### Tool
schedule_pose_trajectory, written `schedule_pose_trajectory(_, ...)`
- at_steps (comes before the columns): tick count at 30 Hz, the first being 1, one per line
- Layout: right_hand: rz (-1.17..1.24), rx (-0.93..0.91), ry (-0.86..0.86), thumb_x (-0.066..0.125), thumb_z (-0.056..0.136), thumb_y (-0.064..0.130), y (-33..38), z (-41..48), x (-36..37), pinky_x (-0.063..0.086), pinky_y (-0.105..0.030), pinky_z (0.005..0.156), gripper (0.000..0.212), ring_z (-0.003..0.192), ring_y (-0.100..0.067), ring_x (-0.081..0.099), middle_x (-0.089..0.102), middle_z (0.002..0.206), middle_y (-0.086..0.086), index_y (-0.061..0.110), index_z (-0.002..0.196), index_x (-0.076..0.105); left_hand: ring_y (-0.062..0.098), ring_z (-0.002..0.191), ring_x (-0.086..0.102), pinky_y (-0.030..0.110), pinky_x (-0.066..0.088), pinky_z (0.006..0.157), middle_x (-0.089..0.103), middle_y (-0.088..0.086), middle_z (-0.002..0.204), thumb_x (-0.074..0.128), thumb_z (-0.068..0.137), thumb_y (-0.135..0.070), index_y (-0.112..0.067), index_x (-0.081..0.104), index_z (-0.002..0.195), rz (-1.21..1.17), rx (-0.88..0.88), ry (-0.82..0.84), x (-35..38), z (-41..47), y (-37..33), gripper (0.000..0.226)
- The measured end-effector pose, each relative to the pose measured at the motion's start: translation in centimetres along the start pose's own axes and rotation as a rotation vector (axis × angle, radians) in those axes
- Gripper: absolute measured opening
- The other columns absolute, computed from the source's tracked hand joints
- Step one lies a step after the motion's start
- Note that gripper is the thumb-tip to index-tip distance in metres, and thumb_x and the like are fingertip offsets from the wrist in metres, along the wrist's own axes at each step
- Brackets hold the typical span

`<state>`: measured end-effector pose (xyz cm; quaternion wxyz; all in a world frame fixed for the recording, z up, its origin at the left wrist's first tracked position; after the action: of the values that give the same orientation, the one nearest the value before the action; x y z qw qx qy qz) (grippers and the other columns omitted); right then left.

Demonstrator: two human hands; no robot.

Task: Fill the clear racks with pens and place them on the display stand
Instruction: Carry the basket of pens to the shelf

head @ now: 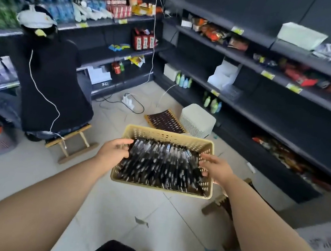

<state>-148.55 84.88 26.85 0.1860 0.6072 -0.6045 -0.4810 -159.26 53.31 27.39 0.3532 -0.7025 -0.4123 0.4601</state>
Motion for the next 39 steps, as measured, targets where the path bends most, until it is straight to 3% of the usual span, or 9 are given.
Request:
schedule_pose_trajectory(3,0.006,0.033,0.021,0.060,0.088,0.017,0.8,4.2,0.2,0.045,-0.030,0.071,0.038,0.076,-0.016,0.056,0.062,0.105,-0.005,0.023,0.126,0.055,0.013,0.094,0.054,0.020,0.036,0.082,0.060,0.003,0.103,0.060,0.076,0.008,-0.025,0.066,0.115,0.015,-0.039,-0.008,0.9,4.8,-0.9,0.052)
schedule_pose_trajectory(8,0.018,0.081,0.080,0.058,0.089,0.014,2.7,13.6,1.3,0.052,-0.033,0.070,0.042,0.073,-0.017,0.057,0.062,0.098,-0.007,0.018,0.130,0.050,0.011,0.091,0.054,0.018,0.036,0.079,0.058,0.001,0.106,0.062,0.077,0.005,-0.027,0.066,0.113,0.085,-0.077,0.034,2.0,15.5,-2.0,0.048)
schedule_pose_trajectory(11,0.038,0.112,0.060,0.059,0.089,0.016,4.6,20.1,1.1,0.051,-0.038,0.077,0.040,0.076,-0.020,0.059,0.065,0.100,-0.010,0.021,0.128,0.051,0.004,0.077,0.052,0.012,0.036,0.062,0.055,0.000,0.103,0.062,0.077,0.006,-0.028,0.066,0.111,0.120,-0.093,0.091,2.7,23.0,-3.6,0.048)
schedule_pose_trajectory(17,0.126,0.180,-0.073,0.061,0.087,0.022,8.8,31.6,-0.7,0.040,-0.026,0.066,0.039,0.081,-0.019,0.058,0.064,0.104,-0.011,0.025,0.125,0.054,0.001,0.076,0.050,0.013,0.034,0.062,0.055,-0.009,0.089,0.061,0.077,0.003,-0.028,0.063,0.118,0.224,-0.050,0.280,5.5,38.3,-9.8,0.051)
schedule_pose_trajectory(25,0.234,0.245,-0.190,0.062,0.087,0.024,11.4,41.9,-4.9,0.044,-0.030,0.072,0.040,0.084,-0.018,0.061,0.063,0.101,0.000,0.030,0.126,0.052,0.019,0.106,0.056,0.028,0.043,0.092,0.060,0.003,0.113,0.061,0.076,0.003,-0.026,0.066,0.109,0.299,-0.040,0.314,11.6,52.6,-18.2,0.044)
schedule_pose_trajectory(30,0.238,0.263,-0.170,0.063,0.086,0.021,12.6,51.0,-9.6,0.043,-0.026,0.058,0.042,0.078,-0.018,0.060,0.064,0.096,-0.002,0.025,0.127,0.053,0.013,0.065,0.057,0.017,0.044,0.064,0.062,0.002,0.069,0.058,0.078,0.003,-0.016,0.069,0.105,0.280,-0.095,0.316,17.5,60.9,-22.3,0.035)
schedule_pose_trajectory(33,0.277,0.280,-0.169,0.062,0.087,0.021,13.6,57.3,-14.1,0.038,-0.024,0.055,0.039,0.075,-0.015,0.058,0.062,0.092,0.001,0.025,0.125,0.053,0.013,0.068,0.058,0.021,0.044,0.070,0.066,0.005,0.080,0.057,0.080,0.001,-0.015,0.069,0.103,0.274,-0.110,0.297,21.5,65.9,-25.9,0.030)
schedule_pose_trajectory(35,0.277,0.269,-0.154,0.061,0.088,0.020,15.0,60.5,-16.8,0.038,-0.023,0.056,0.037,0.074,-0.013,0.055,0.059,0.087,0.002,0.024,0.124,0.053,0.008,0.072,0.058,0.016,0.040,0.063,0.067,0.005,0.094,0.057,0.081,0.000,-0.017,0.068,0.103,0.268,-0.097,0.297,24.1,68.1,-29.0,0.031)
schedule_pose_trajectory(39,0.290,0.236,-0.191,0.061,0.088,0.017,17.2,66.2,-22.9,0.040,-0.023,0.066,0.033,0.077,-0.011,0.053,0.057,0.094,-0.001,0.022,0.121,0.057,-0.002,0.073,0.051,0.010,0.034,0.057,0.062,-0.003,0.095,0.055,0.081,0.001,-0.018,0.066,0.111,0.252,-0.062,0.294,28.9,72.1,-34.4,0.037)
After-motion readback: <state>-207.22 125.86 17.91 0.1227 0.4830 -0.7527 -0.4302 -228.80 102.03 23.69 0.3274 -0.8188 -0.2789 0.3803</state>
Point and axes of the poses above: each hand's wrist, its own z-axis towards the middle knuckle, its own x-axis out of the palm, y = z × x, the point moved 10 cm from there along z, towards the middle knuckle
